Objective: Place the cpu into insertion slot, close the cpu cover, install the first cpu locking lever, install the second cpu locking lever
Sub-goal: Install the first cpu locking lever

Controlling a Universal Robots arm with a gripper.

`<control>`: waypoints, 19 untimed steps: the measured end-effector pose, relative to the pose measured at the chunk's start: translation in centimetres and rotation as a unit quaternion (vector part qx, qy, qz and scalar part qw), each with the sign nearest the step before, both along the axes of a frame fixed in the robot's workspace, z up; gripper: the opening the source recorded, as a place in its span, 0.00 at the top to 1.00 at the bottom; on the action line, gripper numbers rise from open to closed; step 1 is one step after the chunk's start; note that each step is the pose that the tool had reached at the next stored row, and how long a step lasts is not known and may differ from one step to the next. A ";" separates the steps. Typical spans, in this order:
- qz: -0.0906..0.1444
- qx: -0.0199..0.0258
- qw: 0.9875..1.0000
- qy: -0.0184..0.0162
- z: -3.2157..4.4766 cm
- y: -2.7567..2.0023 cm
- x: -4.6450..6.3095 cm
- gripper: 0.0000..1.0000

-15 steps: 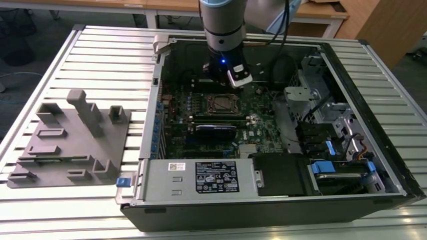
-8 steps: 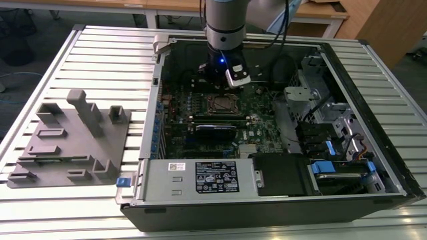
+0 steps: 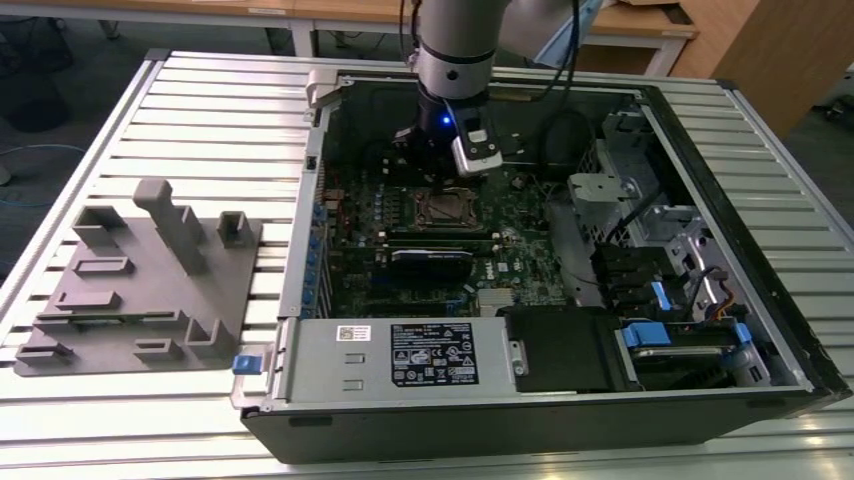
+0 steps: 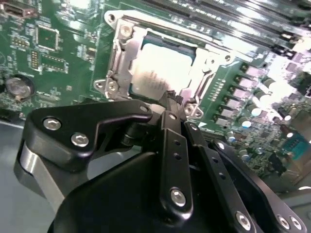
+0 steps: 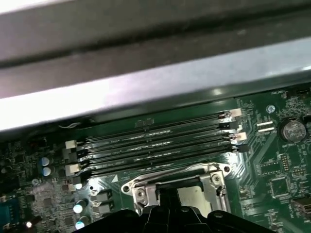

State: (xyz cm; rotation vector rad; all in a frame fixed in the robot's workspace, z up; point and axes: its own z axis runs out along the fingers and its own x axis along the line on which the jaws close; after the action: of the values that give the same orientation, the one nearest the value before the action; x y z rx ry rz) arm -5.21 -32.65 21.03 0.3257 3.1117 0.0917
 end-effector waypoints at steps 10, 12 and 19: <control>0.028 0.000 1.000 0.000 -0.04 -0.01 0.7 0.89; 0.029 0.000 1.000 0.000 0.21 -0.01 0.7 0.89; 0.030 0.000 1.000 0.000 0.99 -0.35 0.7 0.89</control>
State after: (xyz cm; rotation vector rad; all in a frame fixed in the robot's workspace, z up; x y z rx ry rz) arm -4.51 -33.00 22.01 0.2329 3.1218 0.0920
